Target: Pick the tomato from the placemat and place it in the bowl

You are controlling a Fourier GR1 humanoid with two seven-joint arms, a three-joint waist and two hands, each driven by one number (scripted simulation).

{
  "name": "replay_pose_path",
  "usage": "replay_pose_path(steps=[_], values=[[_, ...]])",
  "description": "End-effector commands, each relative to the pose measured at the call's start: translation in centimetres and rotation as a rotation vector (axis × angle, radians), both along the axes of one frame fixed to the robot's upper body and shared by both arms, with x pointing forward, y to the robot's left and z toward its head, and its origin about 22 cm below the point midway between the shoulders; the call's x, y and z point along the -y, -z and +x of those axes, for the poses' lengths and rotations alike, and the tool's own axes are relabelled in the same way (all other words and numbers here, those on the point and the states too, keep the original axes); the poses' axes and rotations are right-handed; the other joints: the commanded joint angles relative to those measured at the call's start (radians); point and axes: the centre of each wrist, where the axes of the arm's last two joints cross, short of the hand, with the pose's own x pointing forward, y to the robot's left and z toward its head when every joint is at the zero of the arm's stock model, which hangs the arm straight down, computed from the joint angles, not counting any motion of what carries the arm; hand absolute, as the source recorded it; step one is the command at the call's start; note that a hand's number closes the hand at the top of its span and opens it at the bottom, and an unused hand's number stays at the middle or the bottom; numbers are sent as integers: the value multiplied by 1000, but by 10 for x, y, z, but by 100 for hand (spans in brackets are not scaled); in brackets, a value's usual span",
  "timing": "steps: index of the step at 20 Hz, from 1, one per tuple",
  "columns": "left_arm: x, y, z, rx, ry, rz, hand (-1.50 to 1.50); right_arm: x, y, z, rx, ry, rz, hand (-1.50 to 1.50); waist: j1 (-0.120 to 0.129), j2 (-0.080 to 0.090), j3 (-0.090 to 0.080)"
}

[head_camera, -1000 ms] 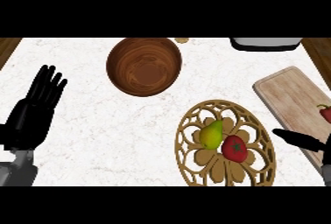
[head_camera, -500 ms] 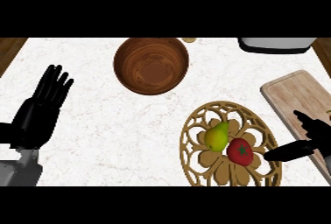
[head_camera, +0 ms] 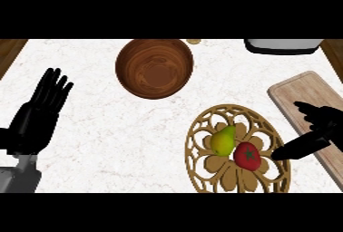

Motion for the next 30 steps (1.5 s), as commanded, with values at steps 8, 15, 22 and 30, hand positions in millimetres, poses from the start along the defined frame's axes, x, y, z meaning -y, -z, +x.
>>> replay_pose_path(steps=[8, 15, 22, 30], values=[[-7, 11, -1, -7, -30, -11, 0, -37, 5, -18, -155, 99, -6, -150, -22, -4, -1], [1, 6, -4, 12, -17, -15, 0, -53, 29, -19, -54, 132, -111, -150, -9, -2, 2], [-3, 17, -7, -15, -14, -9, 0, -66, 33, -19, -51, 91, -127, -150, -9, 0, 2], [-3, 16, -15, 4, -7, 3, 0, -69, 75, -23, -112, 111, -114, -150, -5, 0, 3]])
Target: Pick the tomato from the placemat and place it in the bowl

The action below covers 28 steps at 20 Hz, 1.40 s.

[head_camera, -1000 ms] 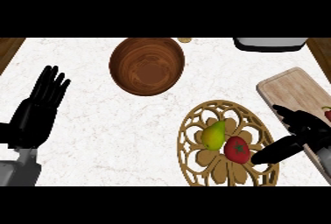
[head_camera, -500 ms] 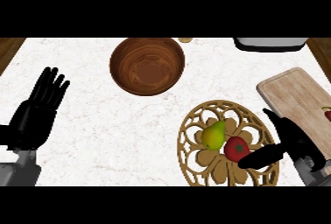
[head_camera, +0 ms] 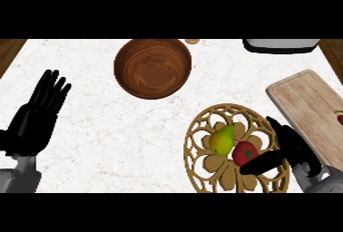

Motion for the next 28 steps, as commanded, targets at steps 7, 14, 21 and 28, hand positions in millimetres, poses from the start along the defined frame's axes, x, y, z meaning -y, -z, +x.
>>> replay_pose_path(steps=[7, 14, 21, 28], values=[[17, 3, 11, 3, -5, -8, 0, -8, 15, 20, -166, 142, -30, -150, -1, 3, 1], [4, 8, 3, 22, -6, -8, 0, -19, 30, 21, -176, -38, -137, 150, 7, 3, 1], [5, 5, 2, 1, -18, 7, 0, -21, 21, 25, -160, -90, -182, 150, -1, 1, 1], [28, -13, 15, 30, 127, -8, 0, -155, -18, -12, 293, -938, -225, 150, 159, 18, -4]])
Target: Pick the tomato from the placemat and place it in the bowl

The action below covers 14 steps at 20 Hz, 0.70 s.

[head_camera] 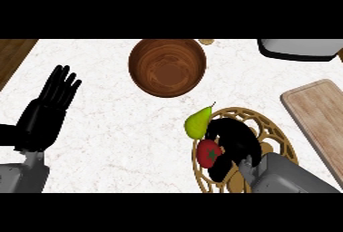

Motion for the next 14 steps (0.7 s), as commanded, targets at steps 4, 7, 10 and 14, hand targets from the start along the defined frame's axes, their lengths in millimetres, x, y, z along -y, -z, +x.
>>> replay_pose_path(steps=[4, 7, 10, 14], values=[[12, -6, 14, 8, 26, 7, 0, -130, -27, -27, 239, -518, -111, 150, 26, 10, 3], [9, 8, 5, -22, -24, 5, 0, -178, -44, -35, 350, -531, -107, 150, -27, -2, 5], [-9, 8, -3, -24, -46, 2, 0, -186, -77, -27, 452, -432, -88, 150, -58, -10, 5], [-4, -5, 1, -16, -41, -4, 0, -198, -105, -14, 572, -342, -124, 150, -58, -10, 6]])
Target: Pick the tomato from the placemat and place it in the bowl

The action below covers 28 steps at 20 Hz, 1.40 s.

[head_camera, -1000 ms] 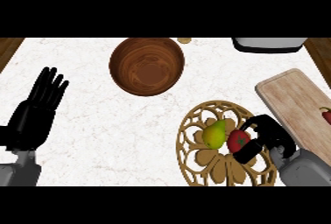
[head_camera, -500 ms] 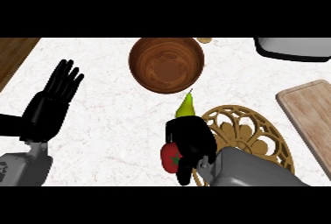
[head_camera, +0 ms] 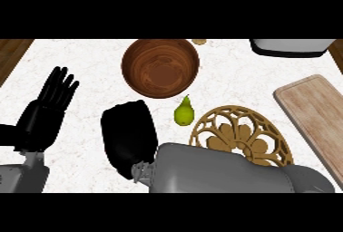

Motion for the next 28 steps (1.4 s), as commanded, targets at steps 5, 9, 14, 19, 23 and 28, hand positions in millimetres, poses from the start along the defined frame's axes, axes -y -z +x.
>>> replay_pose_path(steps=[5, 9, 14, 19, 23, 28], values=[[-5, 7, -3, 9, -23, 2, 0, -21, -92, 17, 193, 202, 62, 150, -44, -4, 1], [-16, -4, -7, 17, -47, 7, 0, -17, -86, 48, 206, 283, 123, 150, -32, 0, 1], [-8, 17, -5, -10, -60, -8, 0, 13, -68, 79, 246, 337, 160, 150, -45, 3, 2], [-6, -3, -7, 11, -7, 4, 0, 54, -89, 136, 257, 387, 255, 150, -26, 8, 2], [-5, 7, 3, 4, -14, -10, 0, 54, -44, 157, 268, 400, 287, 150, -20, 16, 1], [-10, 8, -2, 6, 5, -10, 0, 55, -51, 183, 227, 404, 289, 150, 6, 19, 1]])
